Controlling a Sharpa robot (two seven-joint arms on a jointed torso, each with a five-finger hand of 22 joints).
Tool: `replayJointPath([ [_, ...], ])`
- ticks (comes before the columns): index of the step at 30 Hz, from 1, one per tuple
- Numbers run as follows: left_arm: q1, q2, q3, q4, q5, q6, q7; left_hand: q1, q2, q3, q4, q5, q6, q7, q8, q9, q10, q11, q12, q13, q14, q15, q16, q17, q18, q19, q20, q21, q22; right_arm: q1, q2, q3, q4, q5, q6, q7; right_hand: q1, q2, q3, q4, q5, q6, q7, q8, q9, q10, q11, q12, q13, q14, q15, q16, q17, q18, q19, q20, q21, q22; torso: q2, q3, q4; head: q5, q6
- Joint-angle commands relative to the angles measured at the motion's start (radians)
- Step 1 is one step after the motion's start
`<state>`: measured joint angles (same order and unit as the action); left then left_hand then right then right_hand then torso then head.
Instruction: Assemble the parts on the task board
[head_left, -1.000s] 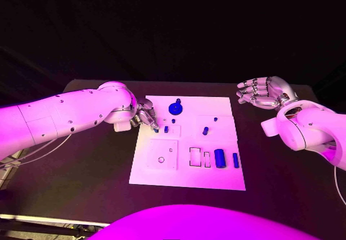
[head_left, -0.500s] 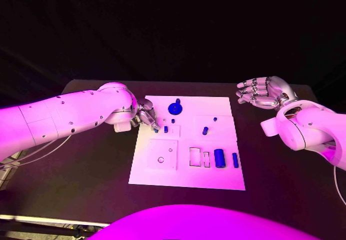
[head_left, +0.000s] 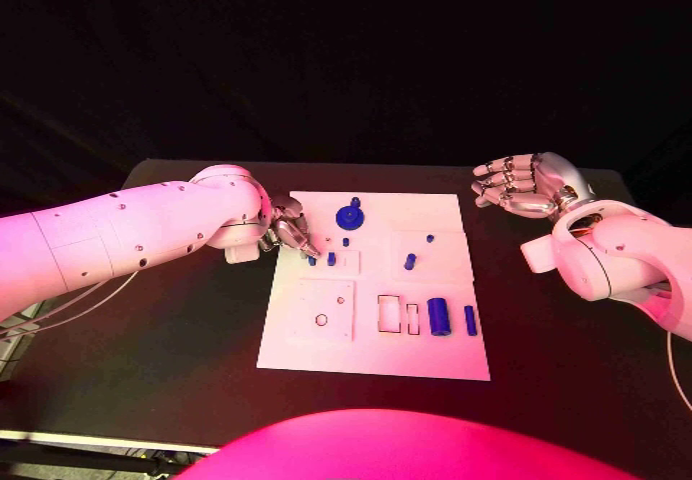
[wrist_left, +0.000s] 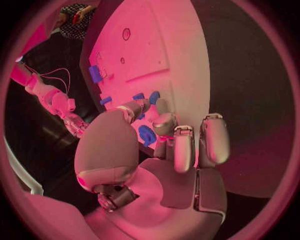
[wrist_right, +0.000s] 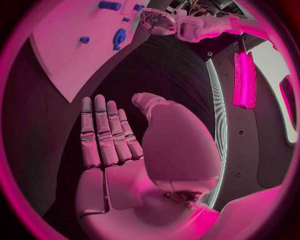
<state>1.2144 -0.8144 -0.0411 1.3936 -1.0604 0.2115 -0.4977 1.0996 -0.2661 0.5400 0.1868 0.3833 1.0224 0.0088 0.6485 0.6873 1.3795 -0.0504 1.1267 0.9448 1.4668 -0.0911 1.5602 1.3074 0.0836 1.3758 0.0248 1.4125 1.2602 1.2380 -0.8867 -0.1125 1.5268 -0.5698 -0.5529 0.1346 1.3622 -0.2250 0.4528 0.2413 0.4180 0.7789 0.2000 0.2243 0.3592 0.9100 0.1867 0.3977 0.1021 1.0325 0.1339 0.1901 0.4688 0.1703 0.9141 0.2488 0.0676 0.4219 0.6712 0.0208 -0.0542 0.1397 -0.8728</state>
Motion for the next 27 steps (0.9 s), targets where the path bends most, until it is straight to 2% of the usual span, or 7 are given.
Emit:
replayJointPath([
  [1, -0.002, -0.003, -0.002, -0.001, -0.025, -0.006, -0.001, -0.011, 0.000, -0.026, 0.017, -0.008, 0.003, 0.005, -0.003, 0.002, -0.006, 0.000, -0.006, 0.000, 0.100, -0.005, 0.003, 0.251, -0.015, 0.003, -0.008, -0.004, 0.002, 0.000, -0.001, 0.001, 0.002, 0.001, 0.008, 0.012, -0.008, 0.001, 0.000, -0.004, 0.005, -0.006, 0.054, 0.007, -0.002, -0.007, 0.000, 0.003, -0.002, 0.001, 0.001, -0.004, -0.001, 0.012, -0.006, -0.001, -0.003, -0.001, 0.000, -0.0006, -0.0002, 0.000, 0.000],
  [8, -0.003, -0.008, -0.002, 0.005, -0.021, -0.020, -0.001, -0.015, 0.008, -0.086, 0.081, -0.037, 0.002, 0.006, 0.001, 0.007, -0.007, 0.000, -0.007, -0.003, 0.101, -0.004, 0.005, 0.254, -0.015, 0.005, -0.007, -0.004, 0.004, 0.000, 0.000, 0.001, 0.001, 0.001, 0.008, 0.013, -0.009, 0.001, 0.000, -0.004, 0.005, -0.007, 0.054, 0.007, -0.002, -0.007, 0.000, 0.004, -0.003, 0.001, 0.001, -0.005, -0.001, 0.012, -0.006, -0.001, -0.003, -0.002, 0.000, -0.0008, 0.0001, 0.000, 0.000],
  [14, -0.003, -0.014, -0.001, 0.012, 0.017, -0.042, 0.002, -0.088, 0.042, -0.186, 0.108, -0.170, -0.002, 0.009, 0.002, 0.010, -0.011, 0.003, -0.009, -0.008, 0.101, -0.002, 0.004, 0.253, -0.015, 0.005, -0.005, -0.005, 0.004, -0.001, 0.001, 0.001, -0.001, 0.001, 0.009, 0.013, -0.009, 0.001, 0.000, -0.004, 0.005, -0.007, 0.054, 0.007, -0.002, -0.007, 0.000, 0.004, -0.003, 0.001, 0.001, -0.005, -0.001, 0.012, -0.006, -0.001, -0.003, -0.002, 0.000, -0.0014, -0.0005, -0.002, 0.000],
  [19, -0.003, -0.025, 0.003, 0.023, 0.094, -0.091, 0.034, -0.071, 0.104, -0.336, 0.108, -0.274, -0.021, 0.012, 0.004, 0.015, -0.036, 0.006, -0.033, -0.048, 0.094, -0.002, -0.009, 0.230, -0.011, -0.005, -0.004, -0.015, -0.011, -0.001, 0.001, 0.001, -0.001, 0.001, 0.008, 0.013, -0.009, 0.001, 0.000, -0.004, 0.005, -0.007, 0.054, 0.007, -0.002, -0.007, 0.000, 0.004, -0.003, 0.001, 0.001, -0.005, -0.001, 0.012, -0.006, -0.001, -0.003, -0.002, 0.000, -0.0013, -0.0006, -0.004, 0.000],
  [23, -0.003, -0.039, 0.008, 0.045, 0.162, -0.168, 0.111, -0.004, 0.140, -0.363, 0.107, -0.250, -0.150, 0.064, -0.026, 0.014, -0.201, 0.052, -0.168, -0.218, 0.032, 0.035, -0.107, 0.081, 0.030, -0.157, 0.023, -0.154, -0.223, -0.002, 0.000, 0.001, -0.001, 0.001, 0.008, 0.014, -0.010, 0.001, -0.001, -0.004, 0.005, -0.007, 0.054, 0.007, -0.002, -0.007, 0.000, 0.004, -0.004, 0.001, 0.002, -0.006, -0.002, 0.012, -0.006, 0.000, -0.003, -0.004, 0.001, -0.0011, 0.0002, -0.006, 0.000],
  [26, -0.003, -0.046, 0.010, 0.059, 0.182, -0.222, 0.163, 0.036, 0.140, -0.366, 0.106, -0.249, -0.212, 0.092, -0.039, 0.005, -0.277, 0.077, -0.194, -0.265, 0.012, 0.055, -0.125, 0.052, 0.041, -0.198, 0.044, -0.196, -0.277, -0.002, 0.000, 0.001, -0.002, 0.001, 0.007, 0.014, -0.010, 0.001, -0.001, -0.004, 0.005, -0.007, 0.054, 0.007, -0.002, -0.007, 0.000, 0.004, -0.004, 0.001, 0.002, -0.006, -0.002, 0.012, -0.006, 0.000, -0.003, -0.004, 0.001, -0.0019, 0.0003, -0.008, 0.000],
  [27, -0.003, -0.048, 0.010, 0.063, 0.187, -0.246, 0.185, 0.067, 0.139, -0.362, 0.107, -0.247, -0.268, 0.115, -0.054, -0.005, -0.351, 0.100, -0.214, -0.283, -0.055, 0.077, -0.198, -0.051, 0.067, -0.305, 0.061, -0.297, -0.414, -0.002, 0.000, 0.001, -0.002, 0.001, 0.007, 0.014, -0.010, 0.001, -0.001, -0.004, 0.005, -0.007, 0.054, 0.007, -0.002, -0.007, 0.000, 0.004, -0.004, 0.001, 0.002, -0.006, -0.002, 0.012, -0.006, 0.000, -0.003, -0.004, 0.000, -0.0015, 0.0005, -0.009, 0.000],
])
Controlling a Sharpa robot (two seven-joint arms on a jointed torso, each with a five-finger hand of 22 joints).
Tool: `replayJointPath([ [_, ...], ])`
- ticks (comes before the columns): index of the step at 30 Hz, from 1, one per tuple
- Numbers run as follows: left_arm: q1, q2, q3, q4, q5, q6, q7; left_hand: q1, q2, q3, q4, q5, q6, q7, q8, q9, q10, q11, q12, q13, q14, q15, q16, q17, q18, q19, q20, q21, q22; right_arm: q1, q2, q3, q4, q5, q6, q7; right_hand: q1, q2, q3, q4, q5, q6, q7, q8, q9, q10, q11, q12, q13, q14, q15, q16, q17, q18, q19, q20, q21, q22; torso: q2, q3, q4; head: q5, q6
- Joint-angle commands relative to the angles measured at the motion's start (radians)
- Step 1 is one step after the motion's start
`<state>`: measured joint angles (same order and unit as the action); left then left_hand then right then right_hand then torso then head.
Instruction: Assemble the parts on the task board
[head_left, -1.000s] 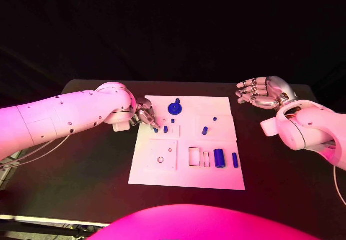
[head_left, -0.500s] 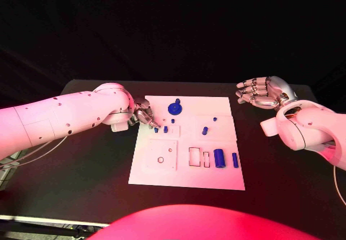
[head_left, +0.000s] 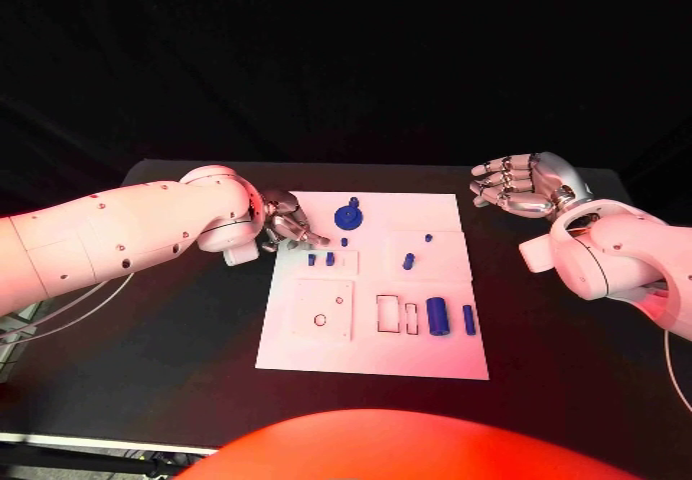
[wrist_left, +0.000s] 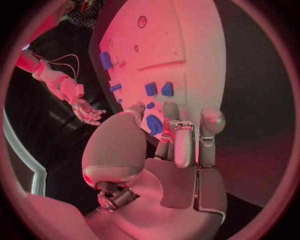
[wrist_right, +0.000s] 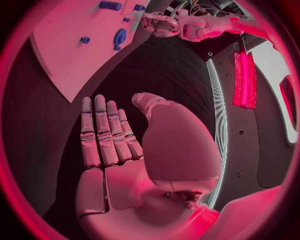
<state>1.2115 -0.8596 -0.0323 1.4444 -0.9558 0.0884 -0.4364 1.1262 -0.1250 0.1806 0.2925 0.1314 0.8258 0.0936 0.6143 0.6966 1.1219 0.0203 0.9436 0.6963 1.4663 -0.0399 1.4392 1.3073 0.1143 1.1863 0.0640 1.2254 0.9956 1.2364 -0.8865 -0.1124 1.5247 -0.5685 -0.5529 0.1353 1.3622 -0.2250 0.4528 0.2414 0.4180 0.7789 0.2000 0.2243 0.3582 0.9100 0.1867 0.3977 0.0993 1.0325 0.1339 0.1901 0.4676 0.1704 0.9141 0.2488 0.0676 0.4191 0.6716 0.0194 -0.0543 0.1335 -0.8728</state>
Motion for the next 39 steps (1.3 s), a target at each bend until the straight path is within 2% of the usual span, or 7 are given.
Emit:
replayJointPath([
  [1, 0.000, -0.005, 0.002, 0.018, 0.088, -0.155, 0.153, 0.053, -0.006, -0.003, 0.001, 0.005, -0.093, 0.040, -0.022, -0.018, -0.120, 0.038, -0.033, -0.036, -0.085, 0.035, -0.107, -0.091, 0.047, -0.158, 0.030, -0.153, -0.202, -0.001, -0.001, 0.000, -0.001, 0.000, 0.006, 0.014, -0.010, 0.001, -0.001, -0.004, 0.005, -0.007, 0.054, 0.007, -0.001, -0.007, 0.000, 0.004, -0.001, 0.001, 0.002, -0.006, -0.001, 0.012, -0.006, 0.000, -0.003, -0.001, 0.000, -0.0003, 0.0007, -0.002, 0.001],
  [2, -0.001, -0.006, 0.002, 0.024, 0.092, -0.187, 0.183, 0.085, -0.011, 0.003, 0.001, 0.004, -0.127, 0.056, -0.017, -0.023, -0.165, 0.055, -0.032, -0.041, -0.139, 0.051, -0.155, -0.155, 0.064, -0.228, 0.043, -0.230, -0.292, -0.001, -0.001, 0.000, -0.001, 0.000, 0.006, 0.014, -0.010, 0.001, -0.001, -0.004, 0.005, -0.007, 0.054, 0.007, -0.001, -0.008, 0.000, 0.004, -0.001, 0.001, 0.002, -0.006, -0.001, 0.012, -0.006, 0.000, -0.003, -0.001, -0.001, -0.0001, 0.0011, -0.003, 0.002],
  [5, -0.003, -0.008, 0.003, 0.038, 0.079, -0.277, 0.272, 0.201, -0.023, 0.054, -0.008, 0.004, -0.182, 0.080, -0.004, -0.039, -0.261, 0.078, -0.055, -0.070, -0.318, 0.074, -0.318, -0.360, 0.066, -0.268, 0.069, -0.305, -0.334, -0.001, -0.001, 0.000, -0.001, 0.000, 0.005, 0.015, -0.010, 0.001, -0.001, -0.004, 0.005, -0.007, 0.054, 0.007, -0.001, -0.008, 0.000, 0.004, -0.001, 0.001, 0.002, -0.006, -0.001, 0.012, -0.006, 0.000, -0.003, -0.001, 0.000, 0.0008, 0.0013, -0.005, 0.006],
  [8, -0.009, -0.007, 0.003, 0.048, 0.016, -0.356, 0.366, 0.320, -0.072, 0.172, -0.003, 0.001, -0.209, 0.093, 0.001, -0.083, -0.339, 0.097, -0.115, -0.145, -0.421, 0.092, -0.392, -0.474, 0.068, -0.276, 0.085, -0.359, -0.367, -0.002, -0.002, 0.000, -0.002, 0.000, 0.004, 0.016, -0.010, 0.001, -0.001, -0.004, 0.005, -0.007, 0.054, 0.007, -0.001, -0.008, 0.000, 0.004, -0.001, 0.001, 0.002, -0.006, -0.001, 0.012, -0.006, 0.000, -0.003, -0.001, -0.001, 0.0004, 0.0013, -0.005, 0.010],
  [14, -0.026, 0.007, -0.002, 0.054, -0.156, -0.423, 0.471, 0.375, -0.137, 0.332, -0.011, 0.001, -0.219, 0.095, 0.008, -0.161, -0.370, 0.103, -0.173, -0.249, -0.445, 0.095, -0.373, -0.515, 0.068, -0.274, 0.088, -0.364, -0.366, -0.002, -0.003, 0.000, -0.003, 0.000, 0.005, 0.016, -0.010, 0.002, 0.000, -0.004, 0.006, -0.007, 0.054, 0.007, -0.001, -0.008, 0.000, 0.004, -0.002, 0.001, 0.002, -0.007, -0.001, 0.012, -0.006, 0.000, -0.003, -0.002, 0.000, 0.0003, 0.0005, -0.004, 0.015],
  [21, -0.036, 0.037, -0.014, 0.032, -0.317, -0.373, 0.474, 0.363, -0.166, 0.376, -0.021, -0.007, -0.215, 0.095, 0.007, -0.207, -0.402, 0.107, -0.196, -0.295, -0.452, 0.099, -0.358, -0.536, 0.068, -0.282, 0.091, -0.351, -0.353, -0.003, -0.002, 0.000, -0.004, 0.000, 0.005, 0.015, -0.010, 0.002, 0.000, -0.004, 0.006, -0.007, 0.054, 0.007, -0.001, -0.008, 0.000, 0.004, -0.002, 0.001, 0.002, -0.007, -0.001, 0.012, -0.006, 0.000, -0.003, -0.002, -0.001, 0.0008, 0.0009, -0.003, 0.018],
  [39, -0.039, 0.099, -0.028, -0.032, -0.556, -0.240, 0.394, 0.333, -0.148, 0.238, -0.006, -0.016, -0.181, 0.086, -0.008, -0.285, -0.420, 0.106, -0.163, -0.335, -0.423, 0.102, -0.281, -0.524, 0.070, -0.270, 0.099, -0.361, -0.357, -0.006, 0.001, 0.000, -0.008, 0.000, 0.006, 0.017, -0.009, 0.002, 0.000, -0.006, 0.006, -0.008, 0.054, 0.007, -0.002, -0.008, 0.000, 0.005, -0.004, 0.001, 0.002, -0.008, -0.002, 0.012, -0.006, 0.000, -0.003, -0.005, 0.000, 0.0008, -0.0002, -0.004, 0.025],
])
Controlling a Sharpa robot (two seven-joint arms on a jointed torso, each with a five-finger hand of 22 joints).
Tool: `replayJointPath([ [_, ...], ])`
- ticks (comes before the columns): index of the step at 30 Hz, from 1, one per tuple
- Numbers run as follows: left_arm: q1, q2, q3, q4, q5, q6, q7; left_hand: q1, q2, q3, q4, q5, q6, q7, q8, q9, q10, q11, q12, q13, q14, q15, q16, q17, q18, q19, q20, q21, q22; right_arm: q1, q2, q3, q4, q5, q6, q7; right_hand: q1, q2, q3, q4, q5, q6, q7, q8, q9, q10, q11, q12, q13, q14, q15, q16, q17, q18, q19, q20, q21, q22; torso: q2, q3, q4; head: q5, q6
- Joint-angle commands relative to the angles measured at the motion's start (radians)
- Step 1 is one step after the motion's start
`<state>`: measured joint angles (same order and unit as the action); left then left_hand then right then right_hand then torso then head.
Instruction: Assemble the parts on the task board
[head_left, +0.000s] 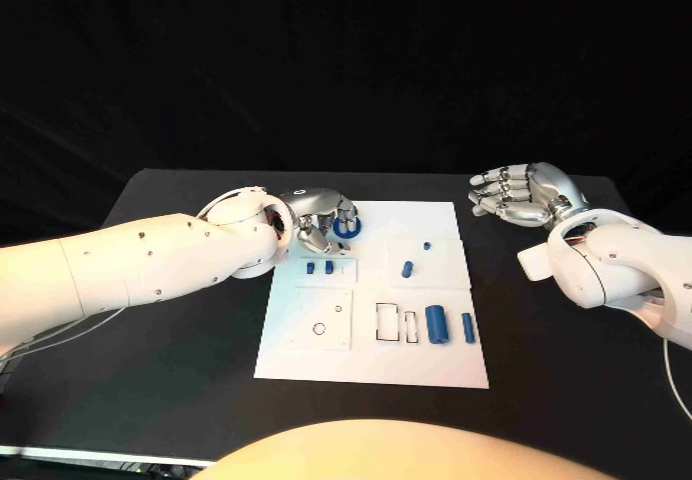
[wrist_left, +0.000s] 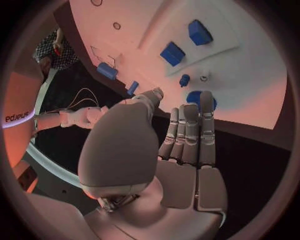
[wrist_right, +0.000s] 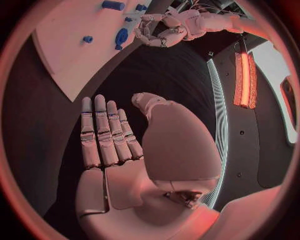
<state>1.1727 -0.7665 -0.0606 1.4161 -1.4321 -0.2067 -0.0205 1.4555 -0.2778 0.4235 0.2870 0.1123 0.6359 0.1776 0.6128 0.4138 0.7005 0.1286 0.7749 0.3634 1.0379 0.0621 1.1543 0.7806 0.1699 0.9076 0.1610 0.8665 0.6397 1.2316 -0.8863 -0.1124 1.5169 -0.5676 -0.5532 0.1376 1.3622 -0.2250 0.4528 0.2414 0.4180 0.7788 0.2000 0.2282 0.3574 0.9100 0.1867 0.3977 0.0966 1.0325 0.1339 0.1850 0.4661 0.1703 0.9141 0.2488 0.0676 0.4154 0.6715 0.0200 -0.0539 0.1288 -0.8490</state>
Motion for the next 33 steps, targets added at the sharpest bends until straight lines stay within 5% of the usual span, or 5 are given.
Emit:
replayJointPath([
  [1, 0.000, 0.010, 0.000, -0.007, -0.087, 0.061, -0.026, 0.006, 0.005, -0.006, -0.001, 0.003, 0.011, 0.001, -0.007, -0.005, 0.003, -0.003, 0.007, -0.003, 0.008, -0.001, 0.008, 0.006, 0.014, 0.009, 0.002, -0.001, 0.000, -0.001, 0.001, 0.000, 0.000, -0.001, 0.006, 0.015, -0.009, 0.002, 0.000, -0.006, 0.006, -0.008, 0.054, 0.003, -0.001, -0.008, 0.000, 0.005, -0.001, 0.001, 0.002, -0.003, -0.001, 0.012, -0.006, 0.000, -0.003, -0.001, 0.000, 0.0003, -0.0007, 0.001, 0.001],
  [13, 0.000, 0.032, -0.002, -0.028, -0.117, 0.098, -0.051, 0.018, 0.016, -0.022, 0.001, 0.003, 0.038, -0.006, -0.042, -0.048, 0.018, -0.006, -0.001, -0.035, 0.025, -0.004, 0.041, 0.012, 0.014, 0.019, -0.002, 0.003, 0.004, -0.002, 0.002, 0.000, 0.000, 0.000, 0.005, 0.016, -0.009, 0.002, 0.001, -0.006, 0.007, -0.008, 0.054, 0.003, -0.001, -0.008, 0.000, 0.005, -0.002, 0.001, 0.002, -0.004, -0.001, 0.012, -0.006, 0.000, -0.002, -0.002, -0.001, 0.0017, -0.0003, 0.000, 0.001],
  [33, -0.002, 0.062, -0.004, -0.065, -0.124, 0.117, -0.041, 0.075, 0.001, 0.118, -0.015, 0.002, 0.167, -0.022, -0.121, -0.119, 0.132, -0.021, -0.080, -0.134, 0.066, -0.019, 0.115, 0.027, 0.014, 0.015, -0.015, 0.059, 0.052, -0.002, 0.004, 0.000, 0.000, 0.001, 0.007, 0.015, -0.009, 0.002, 0.001, -0.006, 0.007, -0.008, 0.054, 0.003, -0.001, -0.008, 0.000, 0.005, -0.002, 0.001, 0.002, -0.004, -0.001, 0.012, -0.006, 0.000, -0.002, -0.002, 0.001, 0.0007, -0.0011, -0.002, -0.001],
])
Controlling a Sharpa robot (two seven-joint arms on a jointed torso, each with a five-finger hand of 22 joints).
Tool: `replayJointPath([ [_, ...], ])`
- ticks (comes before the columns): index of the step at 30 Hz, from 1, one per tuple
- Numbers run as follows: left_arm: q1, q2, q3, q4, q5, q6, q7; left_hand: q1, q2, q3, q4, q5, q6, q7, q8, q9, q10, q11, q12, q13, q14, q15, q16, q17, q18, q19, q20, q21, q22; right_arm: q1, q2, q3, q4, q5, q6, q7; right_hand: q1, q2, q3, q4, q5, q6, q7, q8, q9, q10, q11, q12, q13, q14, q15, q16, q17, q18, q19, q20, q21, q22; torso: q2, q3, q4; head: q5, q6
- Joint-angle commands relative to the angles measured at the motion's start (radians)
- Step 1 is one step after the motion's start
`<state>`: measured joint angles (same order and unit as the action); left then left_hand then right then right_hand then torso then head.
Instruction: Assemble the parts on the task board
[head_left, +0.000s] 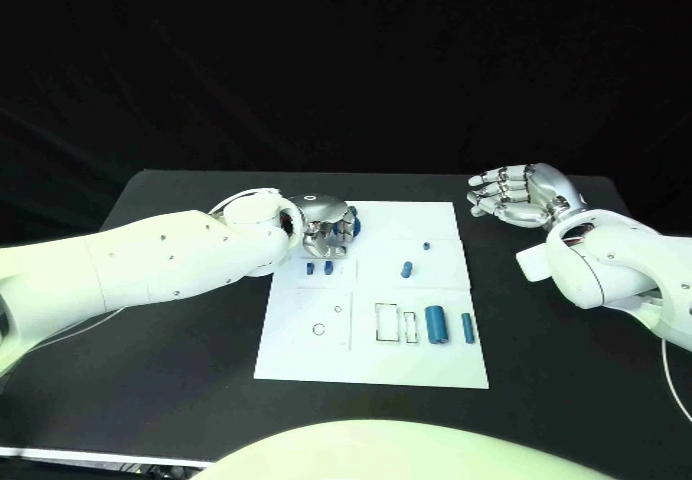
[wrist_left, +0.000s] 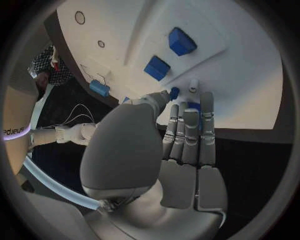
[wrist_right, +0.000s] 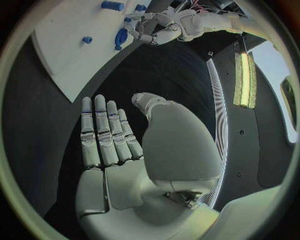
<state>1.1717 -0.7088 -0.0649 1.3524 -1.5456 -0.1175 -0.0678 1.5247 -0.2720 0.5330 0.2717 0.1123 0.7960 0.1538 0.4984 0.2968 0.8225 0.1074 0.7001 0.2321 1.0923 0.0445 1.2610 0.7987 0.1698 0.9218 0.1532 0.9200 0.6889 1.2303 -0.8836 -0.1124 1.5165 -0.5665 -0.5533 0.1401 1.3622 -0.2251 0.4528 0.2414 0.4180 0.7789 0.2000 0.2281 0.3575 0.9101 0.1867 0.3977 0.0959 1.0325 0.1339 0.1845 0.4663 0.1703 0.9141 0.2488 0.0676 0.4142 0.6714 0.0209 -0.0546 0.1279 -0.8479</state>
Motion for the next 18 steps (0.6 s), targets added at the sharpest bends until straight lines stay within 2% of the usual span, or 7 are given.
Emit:
replayJointPath([
  [1, -0.002, 0.006, 0.000, -0.002, -0.011, 0.031, 0.008, 0.005, -0.006, 0.009, 0.001, 0.001, 0.007, 0.001, -0.008, -0.002, 0.011, 0.000, -0.007, -0.004, 0.013, -0.001, 0.010, 0.010, 0.014, 0.001, -0.007, 0.007, 0.004, 0.000, 0.001, 0.000, 0.000, 0.000, 0.008, 0.013, -0.009, 0.002, 0.001, -0.006, 0.007, -0.008, 0.054, 0.003, -0.001, -0.008, 0.000, 0.005, -0.001, 0.001, 0.002, -0.003, -0.002, 0.012, -0.006, 0.000, -0.002, -0.001, 0.001, -0.0002, -0.0006, -0.001, -0.002],
  [18, -0.007, 0.011, 0.000, -0.016, -0.007, 0.062, 0.005, 0.000, -0.008, 0.021, -0.002, 0.003, 0.015, 0.001, -0.021, -0.007, 0.024, -0.001, -0.019, -0.013, 0.032, -0.002, 0.033, 0.032, 0.014, -0.001, -0.007, 0.020, 0.015, 0.000, 0.002, 0.000, 0.002, 0.000, 0.007, 0.013, -0.009, 0.002, 0.001, -0.006, 0.007, -0.008, 0.054, 0.003, -0.001, -0.008, 0.000, 0.005, -0.001, 0.001, 0.002, -0.003, -0.002, 0.012, -0.006, 0.000, -0.002, -0.001, 0.000, -0.0006, 0.0007, -0.006, -0.004],
])
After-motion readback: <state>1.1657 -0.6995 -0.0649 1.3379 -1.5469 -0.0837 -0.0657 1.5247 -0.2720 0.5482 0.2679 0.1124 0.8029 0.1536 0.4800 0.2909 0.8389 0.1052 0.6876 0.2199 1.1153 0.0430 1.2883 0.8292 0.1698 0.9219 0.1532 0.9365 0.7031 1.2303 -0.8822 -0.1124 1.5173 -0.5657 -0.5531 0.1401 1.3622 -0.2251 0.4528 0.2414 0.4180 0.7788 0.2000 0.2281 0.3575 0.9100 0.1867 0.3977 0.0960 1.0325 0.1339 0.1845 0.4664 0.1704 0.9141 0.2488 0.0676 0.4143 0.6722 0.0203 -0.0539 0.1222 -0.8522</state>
